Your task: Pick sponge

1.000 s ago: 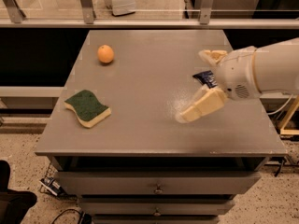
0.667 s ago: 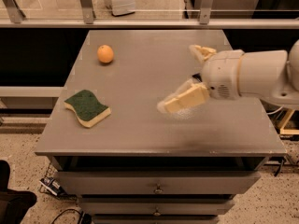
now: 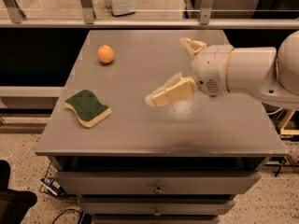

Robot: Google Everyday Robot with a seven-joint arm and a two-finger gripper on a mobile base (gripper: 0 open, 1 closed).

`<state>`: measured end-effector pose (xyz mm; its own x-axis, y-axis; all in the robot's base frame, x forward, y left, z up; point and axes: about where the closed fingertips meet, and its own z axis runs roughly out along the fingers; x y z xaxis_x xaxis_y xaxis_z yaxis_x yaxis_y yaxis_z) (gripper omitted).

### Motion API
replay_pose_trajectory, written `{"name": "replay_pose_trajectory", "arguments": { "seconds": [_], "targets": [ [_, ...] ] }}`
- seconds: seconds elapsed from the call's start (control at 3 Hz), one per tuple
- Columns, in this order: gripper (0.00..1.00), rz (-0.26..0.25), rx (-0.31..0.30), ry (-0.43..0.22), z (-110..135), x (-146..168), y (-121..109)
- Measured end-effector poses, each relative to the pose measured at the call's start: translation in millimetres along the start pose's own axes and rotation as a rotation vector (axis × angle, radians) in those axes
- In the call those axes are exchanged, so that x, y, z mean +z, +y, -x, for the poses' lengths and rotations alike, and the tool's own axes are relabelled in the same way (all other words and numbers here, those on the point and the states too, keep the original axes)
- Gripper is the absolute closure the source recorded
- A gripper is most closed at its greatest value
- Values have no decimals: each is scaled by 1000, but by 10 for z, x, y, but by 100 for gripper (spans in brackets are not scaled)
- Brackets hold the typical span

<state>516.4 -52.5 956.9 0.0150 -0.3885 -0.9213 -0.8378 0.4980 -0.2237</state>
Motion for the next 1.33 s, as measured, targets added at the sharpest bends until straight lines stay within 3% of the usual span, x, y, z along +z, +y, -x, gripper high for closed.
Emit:
{"name": "replay_pose_trajectory", "arguments": {
  "seconds": [0.67,1.0,1.33],
  "targets": [
    [0,-3,74,-97,-80,672,111],
    [0,-5,92,-121,-79,932,227],
    [0,16,81,-102,-70,1107,423]
  ]
}}
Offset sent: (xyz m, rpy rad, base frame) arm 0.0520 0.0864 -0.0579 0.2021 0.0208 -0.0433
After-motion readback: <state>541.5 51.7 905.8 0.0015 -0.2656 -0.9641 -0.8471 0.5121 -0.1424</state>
